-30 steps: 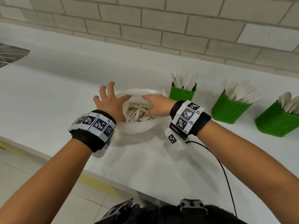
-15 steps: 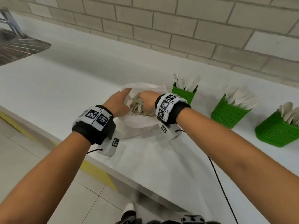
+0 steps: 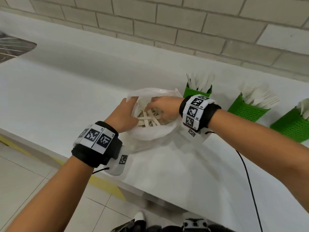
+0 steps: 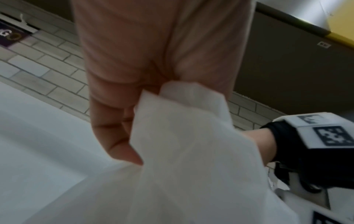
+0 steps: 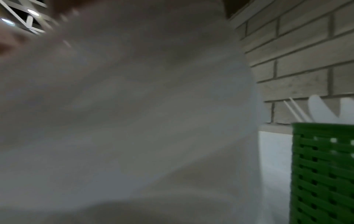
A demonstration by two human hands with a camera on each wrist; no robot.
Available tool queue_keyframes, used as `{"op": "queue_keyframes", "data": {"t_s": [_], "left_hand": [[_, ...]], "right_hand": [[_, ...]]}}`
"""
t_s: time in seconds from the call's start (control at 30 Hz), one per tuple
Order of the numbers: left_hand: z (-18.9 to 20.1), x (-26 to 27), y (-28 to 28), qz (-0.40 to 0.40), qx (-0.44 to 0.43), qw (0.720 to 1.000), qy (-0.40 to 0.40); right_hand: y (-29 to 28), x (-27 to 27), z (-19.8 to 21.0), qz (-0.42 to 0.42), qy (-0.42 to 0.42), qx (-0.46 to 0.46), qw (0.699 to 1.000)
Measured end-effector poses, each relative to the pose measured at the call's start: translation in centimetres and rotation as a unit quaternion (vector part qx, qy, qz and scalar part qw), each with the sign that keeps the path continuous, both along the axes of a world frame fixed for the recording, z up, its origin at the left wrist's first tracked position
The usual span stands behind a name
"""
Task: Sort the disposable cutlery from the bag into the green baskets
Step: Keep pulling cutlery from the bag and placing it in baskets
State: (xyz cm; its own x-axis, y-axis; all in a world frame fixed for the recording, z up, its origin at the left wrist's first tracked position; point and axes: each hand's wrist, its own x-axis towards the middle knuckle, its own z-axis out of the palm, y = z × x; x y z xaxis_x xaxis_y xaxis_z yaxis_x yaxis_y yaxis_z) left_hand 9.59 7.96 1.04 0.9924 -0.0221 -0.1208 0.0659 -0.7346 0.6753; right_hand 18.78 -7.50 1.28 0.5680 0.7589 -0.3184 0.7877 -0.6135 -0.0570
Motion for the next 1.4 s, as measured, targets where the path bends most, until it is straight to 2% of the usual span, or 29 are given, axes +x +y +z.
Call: {"op": "queue_keyframes", "data": {"t_s": [0.13, 0.2, 0.37, 0.5, 0.57, 0.7, 0.77, 0.87, 0.97, 1.07, 1.17, 1.4], "left_hand": [[-0.3, 0.3, -0.2, -0.024, -0.001, 1.0, -0.009], [-0.3, 0.3, -0.1, -0.027, -0.005, 1.0, -0.009], [-0.5, 0.1, -0.1, -0.028, -0.03, 0.999, -0.009], [-0.5, 0.3, -0.3, -0.019, -0.046, 0.999, -0.01], [-0.5, 0.4, -0.2, -0.007, -0.05, 0.999, -0.002], [-0.6, 0.0, 0.4, -0.004, -0.028, 0.999, 0.026], [-0.6, -0.2, 0.3, -0.013, -0.021, 0.999, 0.04], [-0.6, -0.4, -0.2, -0.021, -0.033, 0.998, 0.047], [-0.6, -0.5, -0.6, -0.014, -0.052, 0.998, 0.044], [-0.7, -0.7, -0.5, -0.007, -0.059, 0.997, 0.056], [-0.9, -1.2, -0.2, -0.002, -0.06, 0.996, 0.063], [-0.6, -1.7, -0.3, -0.006, -0.086, 0.994, 0.066]], "right_hand": [[2.0, -0.4, -0.8, 0.111, -0.098, -0.136, 0.98], [3.2, -0.5, -1.1, 0.105, -0.107, -0.162, 0.975], [3.1, -0.4, -0.4, 0.111, -0.142, -0.153, 0.972], [1.7, -0.5, -0.8, 0.102, -0.177, -0.099, 0.974], [1.2, -0.6, -1.2, 0.117, -0.149, -0.084, 0.978], [-0.2, -0.5, -1.7, 0.093, -0.073, -0.05, 0.992], [-0.6, -0.7, -1.8, 0.105, -0.076, -0.038, 0.991], [0.1, -1.1, -2.2, 0.161, -0.136, -0.075, 0.975], [1.1, -1.6, -2.9, 0.195, -0.121, -0.083, 0.97], [1.4, -1.7, -3.3, 0.187, -0.078, -0.066, 0.977], [1.1, -1.4, -3.1, 0.188, -0.111, -0.064, 0.974], [0.7, -1.8, -2.9, 0.202, -0.107, -0.035, 0.973]]}}
